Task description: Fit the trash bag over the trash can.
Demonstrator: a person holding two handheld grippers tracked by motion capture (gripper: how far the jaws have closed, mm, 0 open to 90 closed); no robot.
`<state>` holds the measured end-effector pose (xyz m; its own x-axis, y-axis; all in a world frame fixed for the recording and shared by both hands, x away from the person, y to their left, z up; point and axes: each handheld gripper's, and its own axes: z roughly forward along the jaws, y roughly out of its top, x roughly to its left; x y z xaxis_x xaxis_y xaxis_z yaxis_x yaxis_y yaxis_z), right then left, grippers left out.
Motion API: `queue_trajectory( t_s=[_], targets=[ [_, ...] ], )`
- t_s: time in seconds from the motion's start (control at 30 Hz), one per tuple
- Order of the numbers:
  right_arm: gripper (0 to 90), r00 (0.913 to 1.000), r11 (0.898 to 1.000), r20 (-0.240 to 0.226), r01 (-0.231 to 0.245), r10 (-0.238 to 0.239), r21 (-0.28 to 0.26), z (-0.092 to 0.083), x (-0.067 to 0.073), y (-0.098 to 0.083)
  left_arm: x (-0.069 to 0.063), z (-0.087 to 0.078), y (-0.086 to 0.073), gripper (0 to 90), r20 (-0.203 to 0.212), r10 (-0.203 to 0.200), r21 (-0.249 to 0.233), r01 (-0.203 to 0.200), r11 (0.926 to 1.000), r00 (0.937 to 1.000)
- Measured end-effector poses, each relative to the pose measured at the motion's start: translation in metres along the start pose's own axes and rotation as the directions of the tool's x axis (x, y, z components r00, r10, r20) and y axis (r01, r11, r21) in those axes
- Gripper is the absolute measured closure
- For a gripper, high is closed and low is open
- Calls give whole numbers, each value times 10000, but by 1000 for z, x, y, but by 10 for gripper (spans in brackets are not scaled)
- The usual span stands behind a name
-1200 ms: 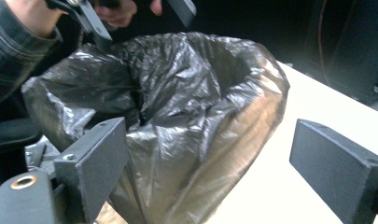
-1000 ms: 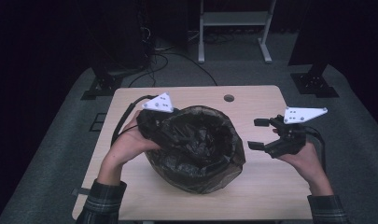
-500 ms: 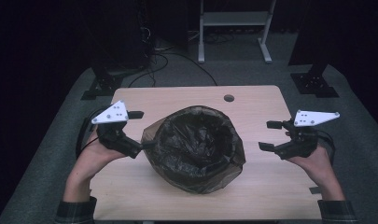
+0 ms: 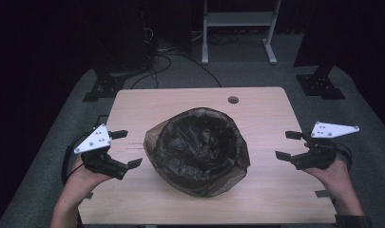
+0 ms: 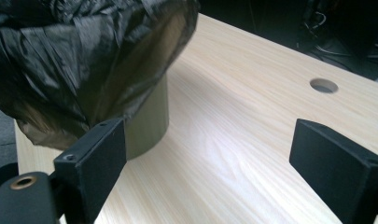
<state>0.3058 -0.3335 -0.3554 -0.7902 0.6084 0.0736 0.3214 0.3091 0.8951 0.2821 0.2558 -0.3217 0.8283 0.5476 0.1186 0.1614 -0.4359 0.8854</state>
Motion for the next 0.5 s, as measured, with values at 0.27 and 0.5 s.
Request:
queue_trajectory(
  t_s=[0.27, 0.5],
  targets=[
    [99, 9988, 9995, 418, -279, 274, 111, -9, -2, -26, -9, 8, -32, 0, -103, -280, 124, 281, 9995, 9996],
    [98, 9960, 9972, 722, -565, 529, 484, -5, -4, -55, -15, 19, -59, 0, -242, -412, 433, 422, 9982, 9989]
  ],
)
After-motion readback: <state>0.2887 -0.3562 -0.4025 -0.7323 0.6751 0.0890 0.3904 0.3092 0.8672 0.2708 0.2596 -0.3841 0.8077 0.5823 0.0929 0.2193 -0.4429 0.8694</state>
